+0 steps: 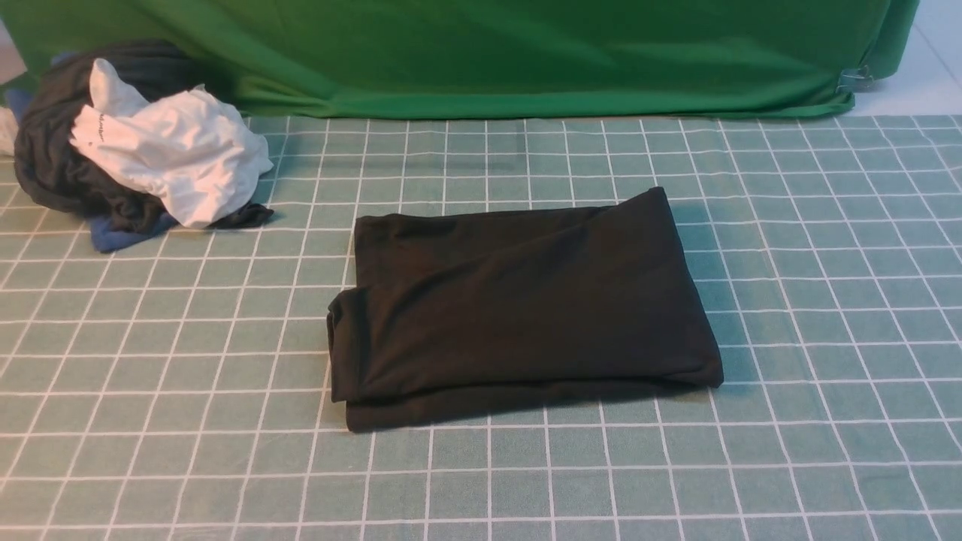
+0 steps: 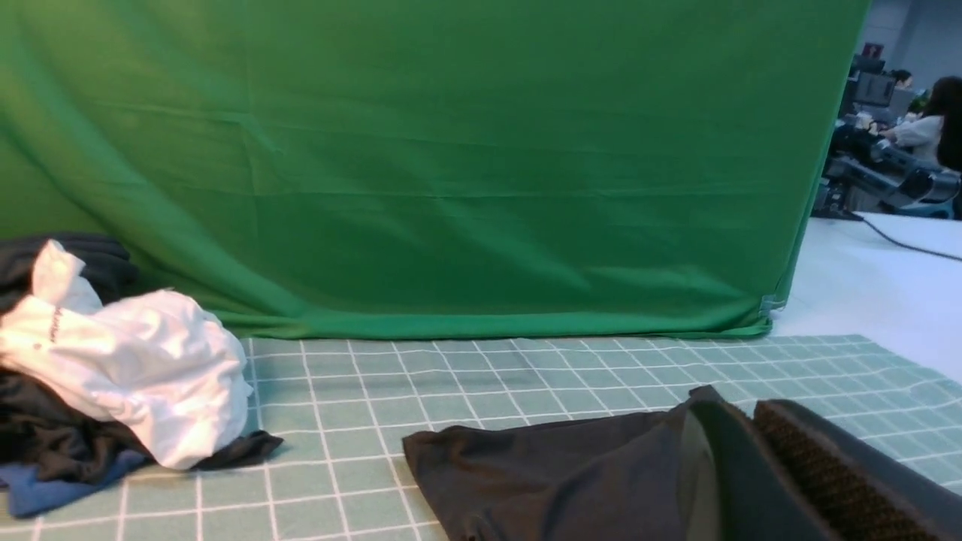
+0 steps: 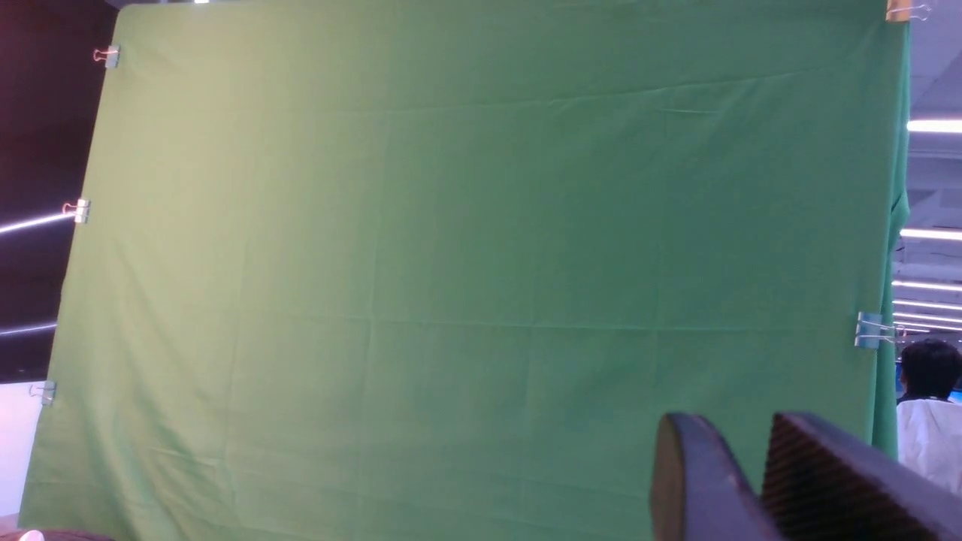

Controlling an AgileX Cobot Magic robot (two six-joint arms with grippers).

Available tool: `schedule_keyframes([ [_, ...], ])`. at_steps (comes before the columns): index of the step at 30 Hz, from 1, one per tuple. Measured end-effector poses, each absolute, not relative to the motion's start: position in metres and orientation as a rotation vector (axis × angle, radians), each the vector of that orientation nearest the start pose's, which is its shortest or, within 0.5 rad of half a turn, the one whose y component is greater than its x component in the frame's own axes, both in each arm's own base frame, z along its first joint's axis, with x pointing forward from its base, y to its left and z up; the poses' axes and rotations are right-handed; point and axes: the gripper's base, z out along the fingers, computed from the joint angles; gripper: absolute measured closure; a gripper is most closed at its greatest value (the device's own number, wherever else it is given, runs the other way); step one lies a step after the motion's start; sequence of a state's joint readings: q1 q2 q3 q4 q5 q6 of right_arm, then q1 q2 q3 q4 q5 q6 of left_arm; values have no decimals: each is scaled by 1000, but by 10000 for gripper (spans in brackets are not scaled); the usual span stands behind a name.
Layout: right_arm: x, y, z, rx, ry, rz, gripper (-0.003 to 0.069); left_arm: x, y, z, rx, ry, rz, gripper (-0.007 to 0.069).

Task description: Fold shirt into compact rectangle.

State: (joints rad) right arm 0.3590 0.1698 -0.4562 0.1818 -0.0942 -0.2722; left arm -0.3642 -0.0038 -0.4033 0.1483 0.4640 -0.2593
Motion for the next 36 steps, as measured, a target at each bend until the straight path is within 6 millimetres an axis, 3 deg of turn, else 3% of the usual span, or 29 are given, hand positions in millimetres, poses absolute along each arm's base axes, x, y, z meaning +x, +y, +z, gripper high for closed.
schedule_keyframes([
  [7, 33, 11, 362, -232, 1083, 231, 496, 29, -4, 286, 89, 1516, -198, 612],
  [12, 33, 11, 361, -233, 1085, 231, 486, 47, -2, 246, -34, 1536, -101, 612],
  [19, 33, 11, 361, -233, 1085, 231, 473, 56, -1, 197, -67, 1667, -84, 612],
  [36, 33, 11, 361, -233, 1085, 231, 443, 56, -1, 191, -68, 1710, -83, 612],
])
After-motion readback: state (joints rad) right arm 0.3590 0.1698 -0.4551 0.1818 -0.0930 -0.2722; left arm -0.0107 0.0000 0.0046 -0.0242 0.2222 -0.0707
